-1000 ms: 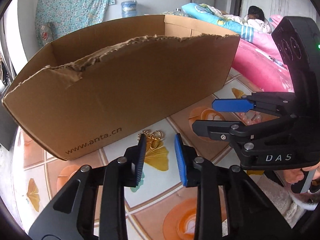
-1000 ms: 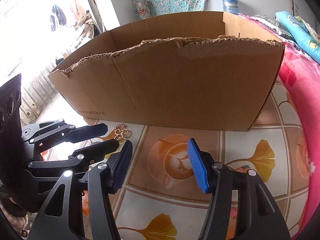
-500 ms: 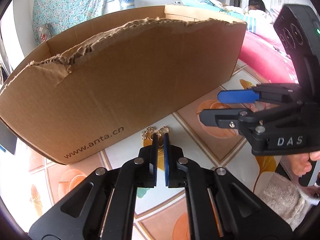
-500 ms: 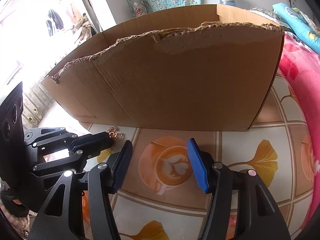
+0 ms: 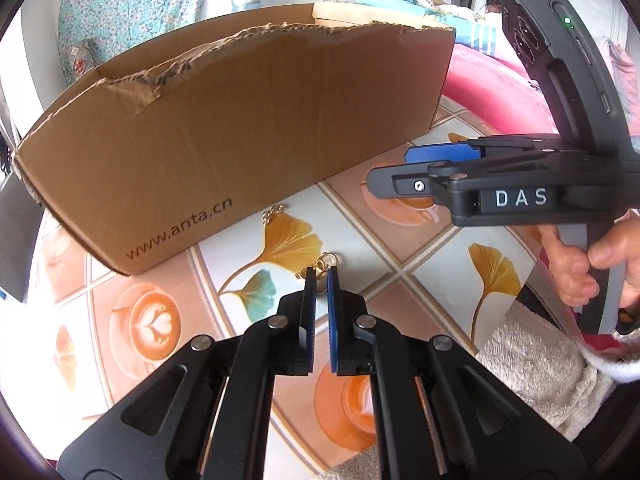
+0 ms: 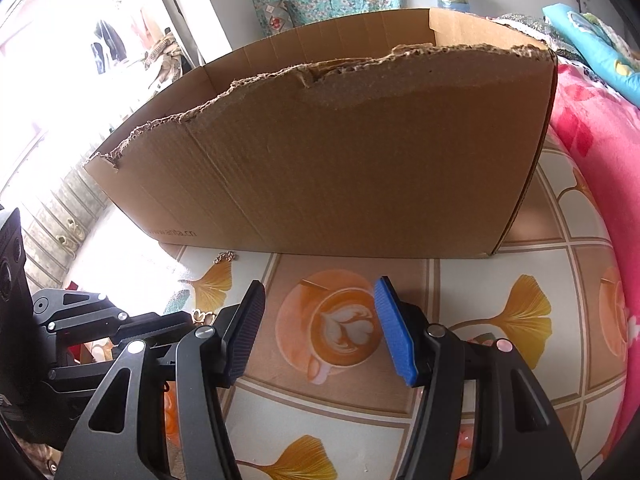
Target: Organize jewelry
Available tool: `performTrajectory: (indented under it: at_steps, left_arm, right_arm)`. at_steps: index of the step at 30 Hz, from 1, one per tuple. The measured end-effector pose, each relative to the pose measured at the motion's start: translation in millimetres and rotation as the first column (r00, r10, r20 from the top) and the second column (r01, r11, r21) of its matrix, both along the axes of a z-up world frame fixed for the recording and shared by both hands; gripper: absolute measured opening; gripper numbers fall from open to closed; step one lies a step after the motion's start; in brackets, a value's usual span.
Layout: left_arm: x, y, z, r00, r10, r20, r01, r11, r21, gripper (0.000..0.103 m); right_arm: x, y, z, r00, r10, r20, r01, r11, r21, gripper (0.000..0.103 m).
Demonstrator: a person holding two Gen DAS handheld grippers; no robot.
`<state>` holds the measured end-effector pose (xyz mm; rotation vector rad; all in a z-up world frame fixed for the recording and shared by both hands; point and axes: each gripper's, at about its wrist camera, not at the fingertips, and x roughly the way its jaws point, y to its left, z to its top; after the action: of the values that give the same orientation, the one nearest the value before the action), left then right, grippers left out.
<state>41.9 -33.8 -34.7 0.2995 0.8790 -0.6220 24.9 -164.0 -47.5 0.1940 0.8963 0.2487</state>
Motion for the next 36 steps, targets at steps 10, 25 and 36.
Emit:
performTrajectory:
  at_steps: [10, 25, 36]
  left_arm:
    - [4, 19, 8, 0.996, 0.076, -0.037, -0.079, 0.993, -0.089, 0.017]
    - [8, -6, 0, 1.0, 0.013, 0.02, -0.013, 0.999, 0.032, 0.019]
    - [9, -4, -2, 1.0, 0.011, 0.022, -0.011, 1.0, 0.007, 0.0]
  right_arm:
    - [-3, 2, -1, 1.0, 0.002, -0.002, -0.002, 1.0, 0.006, 0.057]
    - [-6, -5, -2, 1.0, -0.002, -0.007, 0.002, 1.0, 0.013, 0.057]
    - [-11, -8, 2, 1.0, -0.011, 0.007, 0.011, 1.0, 0.005, 0.057]
